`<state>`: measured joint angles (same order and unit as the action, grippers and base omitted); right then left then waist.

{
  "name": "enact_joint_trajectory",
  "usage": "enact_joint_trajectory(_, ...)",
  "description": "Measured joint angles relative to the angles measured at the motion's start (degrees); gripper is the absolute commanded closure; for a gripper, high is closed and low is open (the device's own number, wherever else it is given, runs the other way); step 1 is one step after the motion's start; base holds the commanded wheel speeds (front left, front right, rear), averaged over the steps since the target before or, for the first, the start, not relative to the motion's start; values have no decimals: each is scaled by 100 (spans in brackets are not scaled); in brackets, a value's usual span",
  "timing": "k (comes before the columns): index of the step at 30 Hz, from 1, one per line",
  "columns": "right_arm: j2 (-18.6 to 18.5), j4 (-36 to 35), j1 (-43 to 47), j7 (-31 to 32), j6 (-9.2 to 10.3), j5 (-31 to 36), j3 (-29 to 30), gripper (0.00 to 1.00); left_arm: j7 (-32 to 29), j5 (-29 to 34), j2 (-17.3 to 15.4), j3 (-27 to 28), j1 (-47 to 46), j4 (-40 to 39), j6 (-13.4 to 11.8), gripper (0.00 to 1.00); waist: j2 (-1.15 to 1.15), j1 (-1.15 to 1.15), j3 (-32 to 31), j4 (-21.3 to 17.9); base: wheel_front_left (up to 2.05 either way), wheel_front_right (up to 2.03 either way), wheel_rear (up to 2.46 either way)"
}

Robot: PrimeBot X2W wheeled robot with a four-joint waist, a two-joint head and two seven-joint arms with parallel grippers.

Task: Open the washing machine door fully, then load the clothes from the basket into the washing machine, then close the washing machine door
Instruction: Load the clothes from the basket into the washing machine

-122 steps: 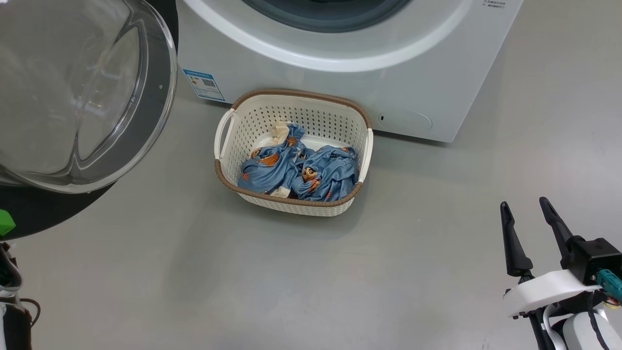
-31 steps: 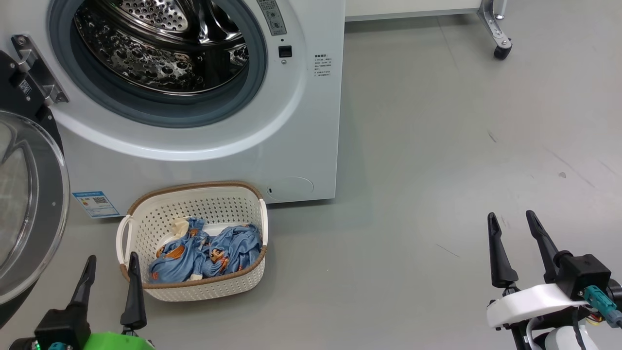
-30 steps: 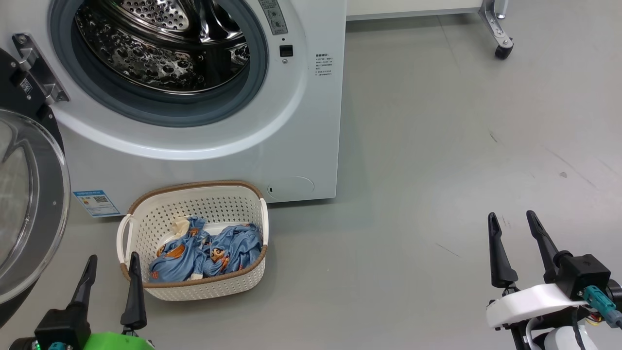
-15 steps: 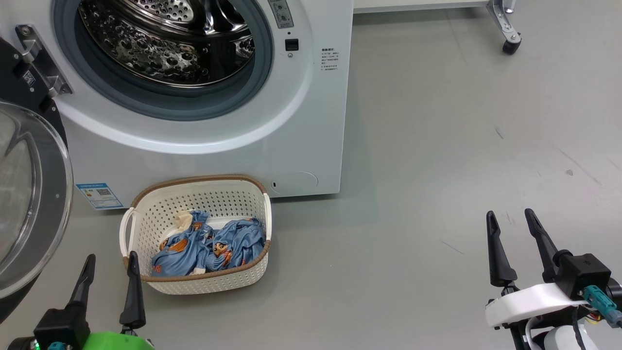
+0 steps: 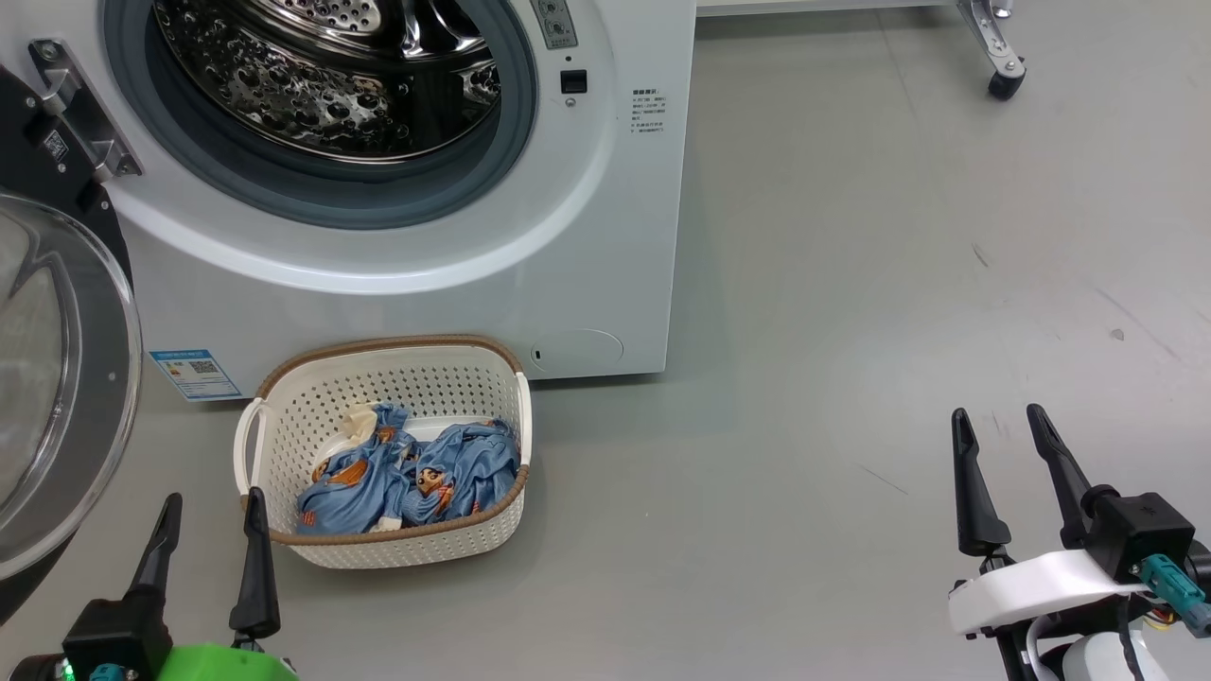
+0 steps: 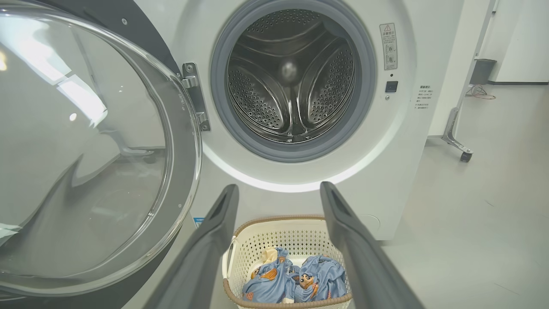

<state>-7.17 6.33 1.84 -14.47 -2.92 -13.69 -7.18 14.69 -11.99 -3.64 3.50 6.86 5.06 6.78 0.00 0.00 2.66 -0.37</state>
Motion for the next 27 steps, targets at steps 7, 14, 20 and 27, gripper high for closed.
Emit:
enact_joint_trajectory(7,3,-5,1,0,-3,0,34,0,0,0,1,23,-13,0,0,0,0,0,41,45,66,-66,0)
enact_joint_trajectory(14,8,-5,1,0,-7,8,64,0,0,0,18,62,-18,13,-1,0,0,0,67,86,95,-95,0)
enact_joint_trajectory(20,19,-5,1,-1,-7,15,82,0,0,-1,38,171,-75,-5,-10,0,0,0,63,111,112,-112,0)
enact_joint_trajectory(27,32,-4,5,0,-53,15,102,0,0,-1,49,187,-92,-7,-10,0,0,0,64,135,88,-88,0)
